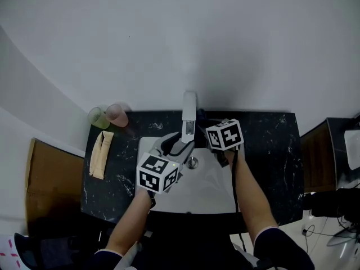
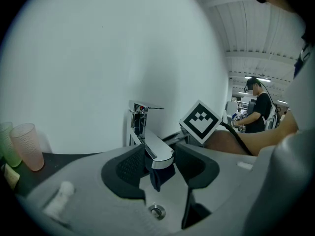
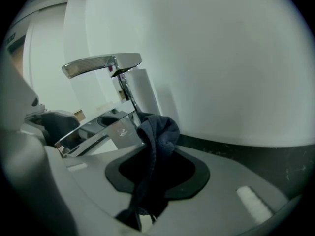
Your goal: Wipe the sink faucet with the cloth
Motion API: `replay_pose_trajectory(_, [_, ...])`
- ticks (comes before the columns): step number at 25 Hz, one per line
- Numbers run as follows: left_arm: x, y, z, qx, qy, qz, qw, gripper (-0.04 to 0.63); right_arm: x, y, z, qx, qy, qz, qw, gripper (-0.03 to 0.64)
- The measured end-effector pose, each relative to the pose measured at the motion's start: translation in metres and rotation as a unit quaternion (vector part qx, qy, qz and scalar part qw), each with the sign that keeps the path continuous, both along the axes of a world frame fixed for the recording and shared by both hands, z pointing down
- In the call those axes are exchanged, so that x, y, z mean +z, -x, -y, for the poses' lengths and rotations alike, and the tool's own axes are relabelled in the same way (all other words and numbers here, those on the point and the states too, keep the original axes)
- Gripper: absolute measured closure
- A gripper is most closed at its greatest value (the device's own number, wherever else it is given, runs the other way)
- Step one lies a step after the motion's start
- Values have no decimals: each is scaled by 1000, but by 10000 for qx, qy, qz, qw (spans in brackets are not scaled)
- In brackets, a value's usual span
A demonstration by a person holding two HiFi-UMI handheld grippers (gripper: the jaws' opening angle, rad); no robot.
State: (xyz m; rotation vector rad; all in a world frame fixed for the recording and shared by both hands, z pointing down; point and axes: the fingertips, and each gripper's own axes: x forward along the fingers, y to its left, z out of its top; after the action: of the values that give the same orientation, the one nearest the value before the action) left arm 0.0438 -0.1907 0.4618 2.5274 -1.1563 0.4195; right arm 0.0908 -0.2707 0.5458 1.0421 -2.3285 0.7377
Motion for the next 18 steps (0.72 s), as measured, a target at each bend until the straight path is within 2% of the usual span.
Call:
replay_pose_trajectory(4, [1,-1,0,-11,27,56,10000,396,3,4,-15,-171,133,-73,9997,512])
replay_pose_trajectory(10, [1,0,0,-29,11,43,10000,396,10,29,-43,-1052,459,-56,9934,512])
replay_pose_trajectory(15, [1,0,1,-19,1,10,10000,396,13,30,-32,-1008,499,-194,9935,511])
replay_pose_trajectory(18, [1,-1,0,-6,-1,3,10000,396,11,28,-26,-969,343,-276,9943,511])
